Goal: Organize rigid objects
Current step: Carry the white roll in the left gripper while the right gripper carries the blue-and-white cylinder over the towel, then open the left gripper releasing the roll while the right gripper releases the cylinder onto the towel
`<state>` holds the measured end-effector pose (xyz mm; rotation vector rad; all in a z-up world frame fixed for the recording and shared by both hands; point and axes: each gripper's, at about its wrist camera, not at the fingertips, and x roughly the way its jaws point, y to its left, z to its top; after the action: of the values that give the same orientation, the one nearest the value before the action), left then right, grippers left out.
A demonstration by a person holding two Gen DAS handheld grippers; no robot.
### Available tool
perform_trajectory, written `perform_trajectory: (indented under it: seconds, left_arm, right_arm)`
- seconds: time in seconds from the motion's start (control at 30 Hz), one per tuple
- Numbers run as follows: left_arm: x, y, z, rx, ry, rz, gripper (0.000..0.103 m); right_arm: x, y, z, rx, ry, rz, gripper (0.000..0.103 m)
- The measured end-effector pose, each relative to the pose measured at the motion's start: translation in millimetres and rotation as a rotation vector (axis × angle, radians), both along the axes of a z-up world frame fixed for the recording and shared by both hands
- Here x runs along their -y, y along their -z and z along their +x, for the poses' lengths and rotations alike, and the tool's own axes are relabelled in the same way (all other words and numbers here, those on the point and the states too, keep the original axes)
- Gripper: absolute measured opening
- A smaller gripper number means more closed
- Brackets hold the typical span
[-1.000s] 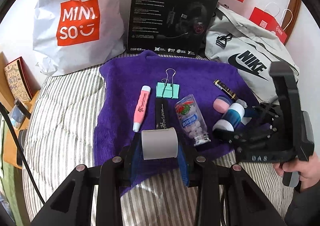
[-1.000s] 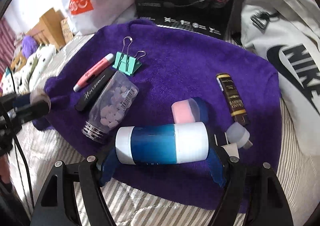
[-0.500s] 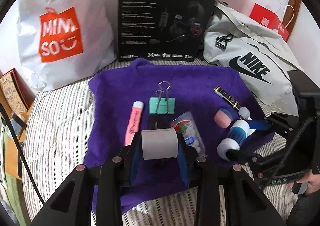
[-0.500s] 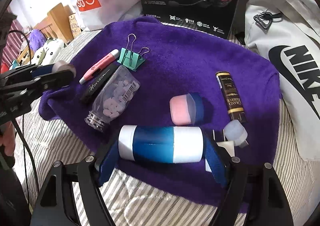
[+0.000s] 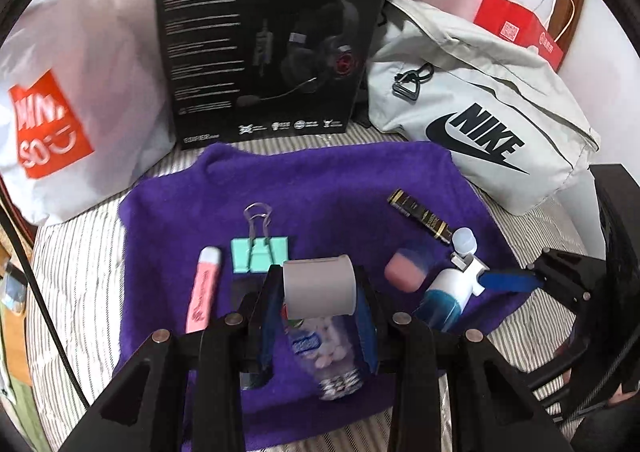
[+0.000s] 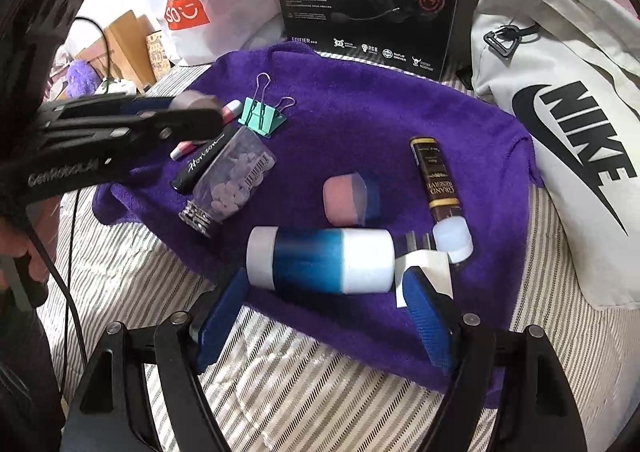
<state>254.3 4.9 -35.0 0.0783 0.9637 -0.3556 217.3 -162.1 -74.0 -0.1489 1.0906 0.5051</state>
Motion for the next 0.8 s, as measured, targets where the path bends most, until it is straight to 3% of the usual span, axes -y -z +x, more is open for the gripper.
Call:
perform_trajectory:
  seconds: [0.43,0.8]
  left_arm:
    - [31.3,21.1,26.3,-0.045,0.040,0.022,0.032]
    - [52.0,50.6,47.7,-0.098,0.056,0.091,0.032]
  right_arm:
    - [34.9,-10.2,-12.9,0.029,0.056,0.032,0.080]
    - [73.1,-13.7,-20.8,0.037,0.141,0.086,0.080]
